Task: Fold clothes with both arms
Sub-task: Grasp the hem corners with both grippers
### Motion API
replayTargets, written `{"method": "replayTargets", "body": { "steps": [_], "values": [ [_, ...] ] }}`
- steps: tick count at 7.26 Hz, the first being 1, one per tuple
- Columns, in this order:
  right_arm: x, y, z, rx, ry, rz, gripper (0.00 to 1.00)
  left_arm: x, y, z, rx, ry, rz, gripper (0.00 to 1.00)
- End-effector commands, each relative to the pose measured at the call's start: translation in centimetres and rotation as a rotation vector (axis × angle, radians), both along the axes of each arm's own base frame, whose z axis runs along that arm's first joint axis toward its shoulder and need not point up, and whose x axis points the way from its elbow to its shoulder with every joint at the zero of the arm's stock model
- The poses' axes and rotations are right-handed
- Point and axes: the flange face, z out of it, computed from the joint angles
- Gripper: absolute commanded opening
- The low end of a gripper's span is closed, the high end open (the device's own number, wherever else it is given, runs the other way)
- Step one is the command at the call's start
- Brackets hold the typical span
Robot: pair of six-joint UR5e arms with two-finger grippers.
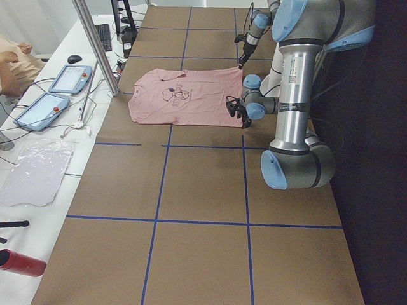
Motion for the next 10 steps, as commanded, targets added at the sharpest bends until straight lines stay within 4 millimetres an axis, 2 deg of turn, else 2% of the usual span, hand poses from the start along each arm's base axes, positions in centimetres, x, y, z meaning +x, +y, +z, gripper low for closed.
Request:
{"method": "replayTargets", "body": {
  "steps": [1, 4, 5, 6, 7, 9, 10],
  "values": [
    [0.0, 0.0, 0.0, 0.000, 0.000, 0.000, 0.00, 0.3, 0.3, 0.3, -0.002, -0.007, 0.005, 0.74],
    [-0.1, 0.1, 0.1, 0.000, 0.002, -0.002, 0.00, 0.9, 0.3, 0.9, -0.004, -0.019, 0.011, 0.70],
    [-0.1, 0.1, 0.1, 0.000, 0.002, -0.002, 0.00, 0.9, 0.3, 0.9, -0.005, -0.019, 0.010, 0.52],
    [-0.1, 0.1, 0.1, 0.000, 0.002, -0.002, 0.00, 0.8, 0.4, 0.8, -0.005, -0.017, 0.013, 0.21],
    [-0.1, 0.1, 0.1, 0.000, 0.002, -0.002, 0.00, 0.8, 0.4, 0.7, -0.007, -0.014, 0.013, 0.00],
    [-0.1, 0.0, 0.1, 0.000, 0.002, 0.000, 0.00, 0.7, 0.5, -0.4, -0.007, 0.009, 0.019, 0.00],
    [0.0, 0.0, 0.1, 0.000, 0.003, 0.000, 0.00, 0.1, 0.6, -1.6, -0.004, 0.032, 0.019, 0.00]
  ]
}}
